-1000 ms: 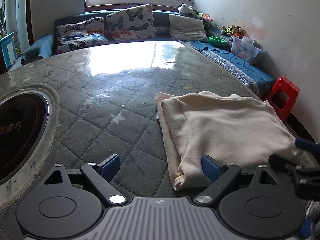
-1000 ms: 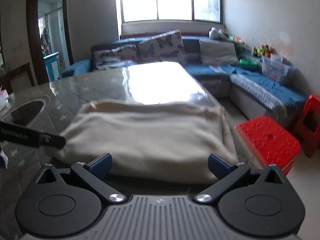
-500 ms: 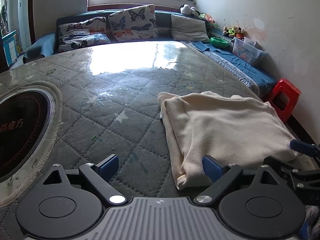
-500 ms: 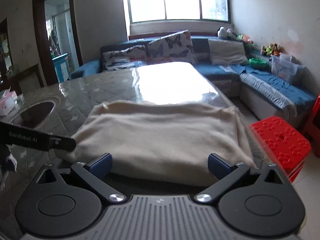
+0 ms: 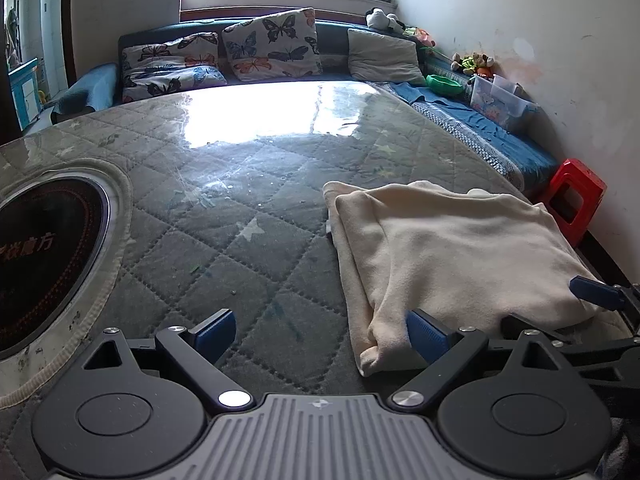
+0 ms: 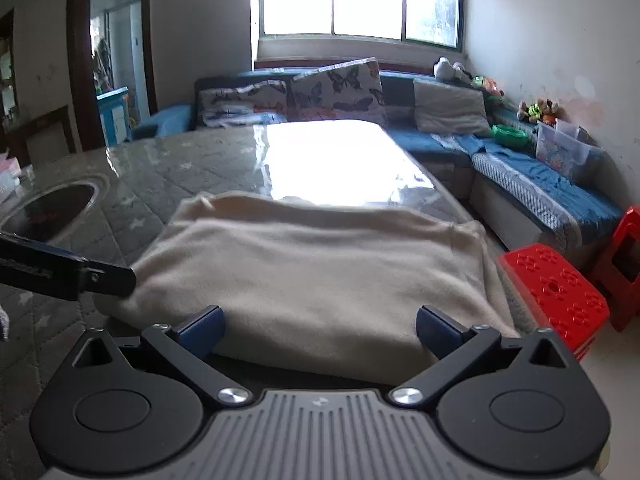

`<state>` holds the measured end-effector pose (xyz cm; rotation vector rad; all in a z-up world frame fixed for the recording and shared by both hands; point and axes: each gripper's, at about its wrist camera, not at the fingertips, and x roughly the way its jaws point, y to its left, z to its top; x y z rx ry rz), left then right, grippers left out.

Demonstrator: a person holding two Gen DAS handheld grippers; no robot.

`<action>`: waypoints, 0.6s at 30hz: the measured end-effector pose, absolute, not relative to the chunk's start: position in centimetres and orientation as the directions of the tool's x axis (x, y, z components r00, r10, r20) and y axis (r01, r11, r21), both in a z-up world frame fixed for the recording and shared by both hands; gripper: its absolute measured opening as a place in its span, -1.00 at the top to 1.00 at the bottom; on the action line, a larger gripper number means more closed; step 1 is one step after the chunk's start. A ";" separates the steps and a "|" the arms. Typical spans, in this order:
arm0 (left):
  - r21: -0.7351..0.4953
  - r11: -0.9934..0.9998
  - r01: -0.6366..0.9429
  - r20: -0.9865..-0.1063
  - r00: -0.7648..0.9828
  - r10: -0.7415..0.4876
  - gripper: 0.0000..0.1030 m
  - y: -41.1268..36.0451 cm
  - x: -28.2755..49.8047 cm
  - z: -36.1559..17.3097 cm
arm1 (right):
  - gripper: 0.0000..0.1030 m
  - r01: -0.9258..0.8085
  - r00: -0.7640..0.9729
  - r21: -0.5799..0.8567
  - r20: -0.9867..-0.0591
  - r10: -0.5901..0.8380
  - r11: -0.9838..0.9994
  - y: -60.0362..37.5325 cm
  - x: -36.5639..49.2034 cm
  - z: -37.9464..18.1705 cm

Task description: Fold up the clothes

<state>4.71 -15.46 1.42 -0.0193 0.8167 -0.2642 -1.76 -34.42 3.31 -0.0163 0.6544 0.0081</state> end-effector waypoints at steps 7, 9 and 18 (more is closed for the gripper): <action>-0.118 0.965 0.235 -0.714 0.655 -0.247 -0.86 -15.2 4.3 1.6 | -1.00 0.003 0.793 -0.023 -0.609 -0.016 1.000 -34.2 -2.4 3.6; -0.114 0.964 0.242 -0.713 0.656 -0.249 -0.87 -15.2 4.1 1.6 | -1.00 0.017 0.792 -0.014 -0.610 -0.022 1.000 -34.3 -2.5 3.7; -0.107 0.960 0.260 -0.707 0.658 -0.257 -0.96 -14.9 3.2 1.9 | -1.00 0.071 0.779 0.005 -0.625 -0.052 0.997 -34.6 -3.2 3.7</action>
